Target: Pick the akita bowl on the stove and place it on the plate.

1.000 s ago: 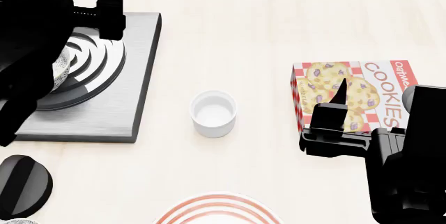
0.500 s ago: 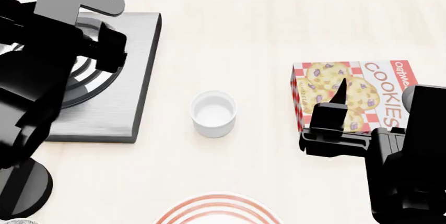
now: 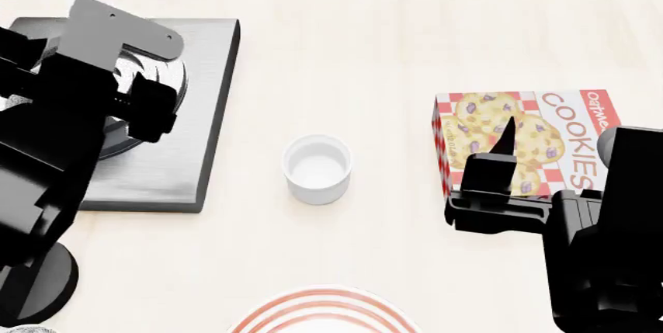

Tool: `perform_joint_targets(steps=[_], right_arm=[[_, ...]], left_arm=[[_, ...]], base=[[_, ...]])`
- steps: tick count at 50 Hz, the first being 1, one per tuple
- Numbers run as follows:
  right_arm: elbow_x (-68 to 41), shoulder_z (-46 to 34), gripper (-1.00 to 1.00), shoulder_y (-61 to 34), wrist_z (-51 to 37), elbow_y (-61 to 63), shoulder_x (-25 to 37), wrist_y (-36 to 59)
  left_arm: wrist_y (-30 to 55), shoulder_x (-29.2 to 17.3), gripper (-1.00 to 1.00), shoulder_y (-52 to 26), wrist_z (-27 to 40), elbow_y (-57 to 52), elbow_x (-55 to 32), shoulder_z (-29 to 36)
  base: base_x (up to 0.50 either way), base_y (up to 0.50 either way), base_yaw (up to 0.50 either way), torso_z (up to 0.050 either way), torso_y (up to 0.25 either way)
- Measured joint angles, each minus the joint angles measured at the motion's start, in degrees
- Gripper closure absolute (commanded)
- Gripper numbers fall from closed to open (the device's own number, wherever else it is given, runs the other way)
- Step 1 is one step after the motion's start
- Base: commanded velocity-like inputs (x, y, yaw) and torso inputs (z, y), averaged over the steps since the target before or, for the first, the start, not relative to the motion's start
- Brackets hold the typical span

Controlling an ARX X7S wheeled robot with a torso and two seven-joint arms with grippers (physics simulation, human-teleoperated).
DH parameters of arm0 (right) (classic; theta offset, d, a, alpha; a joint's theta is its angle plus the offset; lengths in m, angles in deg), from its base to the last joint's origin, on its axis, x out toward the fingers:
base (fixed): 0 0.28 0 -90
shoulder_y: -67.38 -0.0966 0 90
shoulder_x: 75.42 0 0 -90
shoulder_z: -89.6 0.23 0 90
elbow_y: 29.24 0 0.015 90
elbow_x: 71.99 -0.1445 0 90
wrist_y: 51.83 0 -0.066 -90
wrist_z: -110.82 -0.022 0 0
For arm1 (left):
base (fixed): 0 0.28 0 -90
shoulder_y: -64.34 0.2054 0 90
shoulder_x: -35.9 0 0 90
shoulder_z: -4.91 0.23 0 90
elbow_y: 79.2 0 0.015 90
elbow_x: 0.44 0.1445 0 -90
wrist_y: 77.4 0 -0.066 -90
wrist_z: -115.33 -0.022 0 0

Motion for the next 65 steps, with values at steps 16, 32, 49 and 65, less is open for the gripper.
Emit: perform_joint_targets(steps=[16, 32, 49, 65], right_arm=[[-0.4, -0.1, -1.0, 0.1, -0.3, -0.1, 0.2, -0.2], [-0.7, -0.2, -1.0, 0.1, -0.7, -0.2, 0.4, -0.5], [-0.9, -0.5, -1.0, 0.3, -0.9, -0.5, 0.6, -1.0], [-1.4, -0.5, -1.0, 0.3, -1.3, -0.4, 0.8, -1.0]], left_arm=[[0.6, -0.3, -1.0, 0.6, 0.3, 1.7, -0.3, 0.1], [1.2, -0.8, -1.0, 1.0, 0.3, 2.8, -0.8, 0.0], [0.8, -1.4, -1.0, 1.6, -0.6, 4.5, -1.7, -0.3], [0.0, -2.0, -1.0, 1.9, -1.2, 5.9, -2.0, -0.2]], base=[[0.0, 0.0, 0.0, 0.0, 0.0], [0.0, 0.0, 0.0, 0.0, 0.0], [0.0, 0.0, 0.0, 0.0, 0.0], [0.0, 0.0, 0.0, 0.0, 0.0]])
